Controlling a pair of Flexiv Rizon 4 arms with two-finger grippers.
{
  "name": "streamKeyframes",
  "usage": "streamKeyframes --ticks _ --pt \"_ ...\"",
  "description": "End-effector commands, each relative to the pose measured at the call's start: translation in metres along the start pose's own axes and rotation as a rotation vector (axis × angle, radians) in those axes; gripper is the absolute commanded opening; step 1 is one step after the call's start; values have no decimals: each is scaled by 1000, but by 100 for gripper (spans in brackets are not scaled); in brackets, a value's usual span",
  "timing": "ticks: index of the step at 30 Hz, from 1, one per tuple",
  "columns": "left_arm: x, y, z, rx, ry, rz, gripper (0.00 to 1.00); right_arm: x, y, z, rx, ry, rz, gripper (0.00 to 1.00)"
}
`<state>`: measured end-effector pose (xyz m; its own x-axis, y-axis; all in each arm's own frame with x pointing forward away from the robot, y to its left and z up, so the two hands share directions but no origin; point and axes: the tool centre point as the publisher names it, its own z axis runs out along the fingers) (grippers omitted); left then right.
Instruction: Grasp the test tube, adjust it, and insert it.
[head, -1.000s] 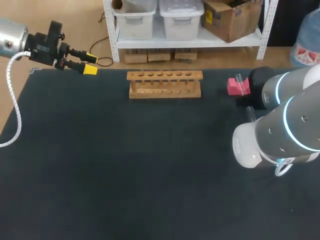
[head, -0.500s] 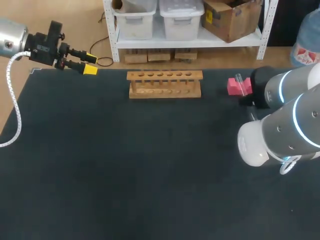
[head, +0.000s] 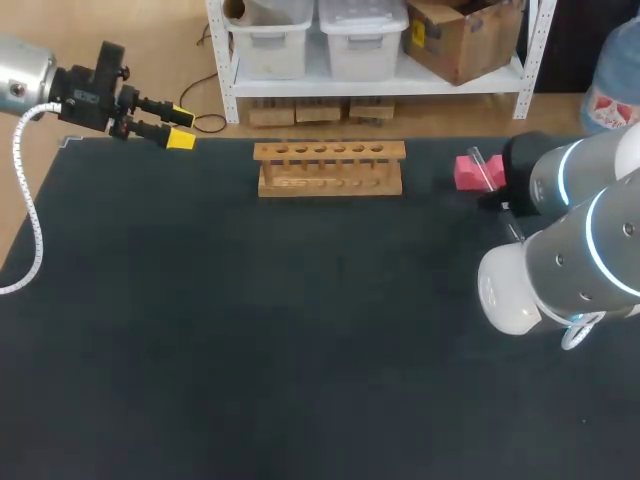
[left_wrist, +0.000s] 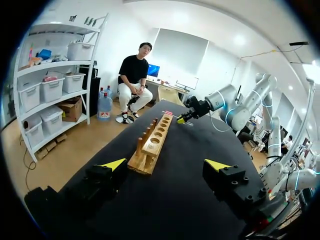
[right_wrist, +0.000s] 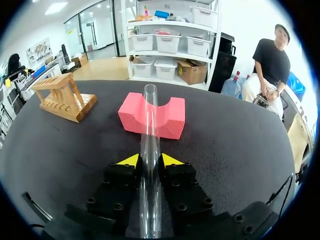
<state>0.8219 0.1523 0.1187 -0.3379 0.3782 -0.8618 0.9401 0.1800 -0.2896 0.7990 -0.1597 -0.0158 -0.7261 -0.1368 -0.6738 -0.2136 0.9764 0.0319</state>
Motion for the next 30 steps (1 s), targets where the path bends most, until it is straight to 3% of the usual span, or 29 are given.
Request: streamKeyframes --ticks 1,13,24,30 --pt "0 1 0 2 0 1 100 -3 6 -9 28 2 2 0" --pt "0 1 0 2 0 1 100 -16 33 -55 127 -10 37 0" --pt "0 1 0 2 0 1 100 -27 81 -96 165 -30 52 0" --pt "0 1 0 2 0 1 100 -40 112 -105 164 -37 3 0"
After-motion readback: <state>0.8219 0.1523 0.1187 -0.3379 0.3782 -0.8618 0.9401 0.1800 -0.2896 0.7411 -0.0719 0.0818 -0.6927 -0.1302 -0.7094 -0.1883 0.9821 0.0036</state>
